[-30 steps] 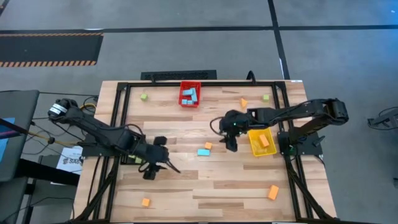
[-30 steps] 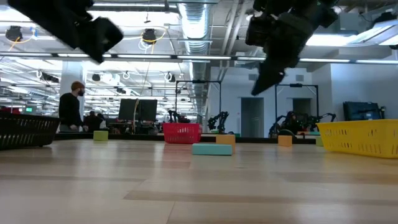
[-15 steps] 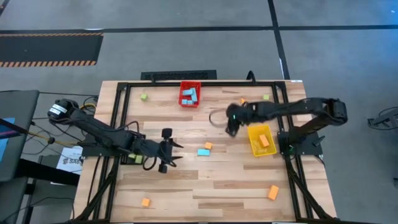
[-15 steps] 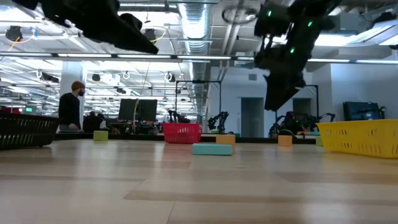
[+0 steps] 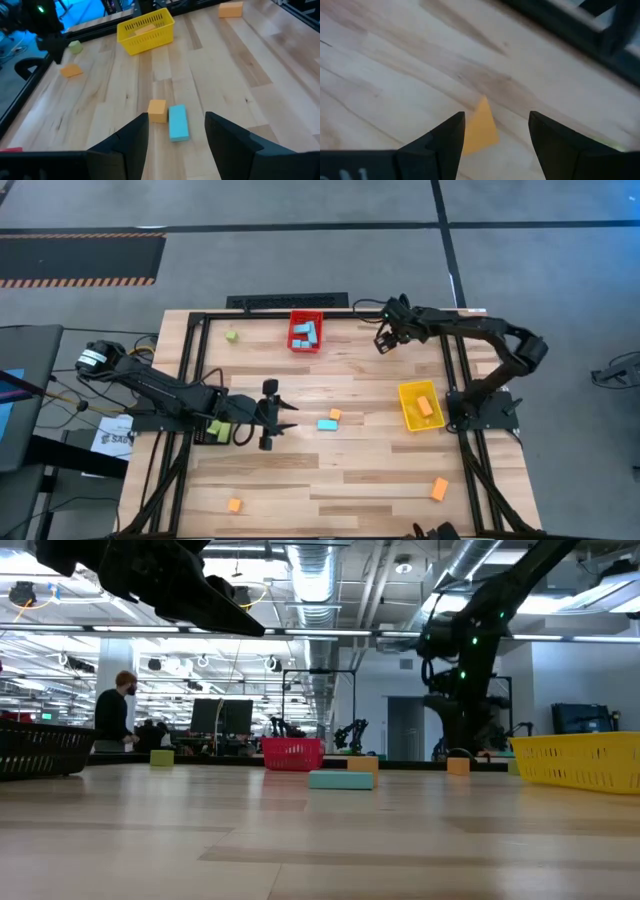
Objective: Sort & place blocks by color
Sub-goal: Put the yellow block into the yellow bin
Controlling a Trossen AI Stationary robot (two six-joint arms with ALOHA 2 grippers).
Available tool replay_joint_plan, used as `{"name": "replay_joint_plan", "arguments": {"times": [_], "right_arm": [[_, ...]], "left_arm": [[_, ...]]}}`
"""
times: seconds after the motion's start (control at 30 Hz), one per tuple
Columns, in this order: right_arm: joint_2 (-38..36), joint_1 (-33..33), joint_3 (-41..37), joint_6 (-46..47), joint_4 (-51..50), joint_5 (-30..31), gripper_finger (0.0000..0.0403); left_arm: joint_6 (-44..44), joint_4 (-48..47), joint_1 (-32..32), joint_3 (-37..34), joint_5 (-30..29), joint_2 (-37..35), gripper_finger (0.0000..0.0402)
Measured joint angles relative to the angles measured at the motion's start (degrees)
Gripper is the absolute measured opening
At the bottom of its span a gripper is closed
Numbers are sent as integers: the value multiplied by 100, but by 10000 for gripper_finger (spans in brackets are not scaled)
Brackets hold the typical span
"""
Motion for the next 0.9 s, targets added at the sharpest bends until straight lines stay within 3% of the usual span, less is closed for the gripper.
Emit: {"name": "replay_joint_plan", "arguments": {"times": [0.43, 0.77, 0.9], "right_arm": [[956, -145, 6, -168, 263, -283, 240], [837, -89, -5, -345, 209, -308, 240], [654, -91, -4, -368, -17, -312, 240]], "left_arm": [[91, -15, 121, 4, 9, 0, 181], [137, -22, 301, 7, 19, 0, 181], [150, -22, 355, 7, 279, 0, 181]]}}
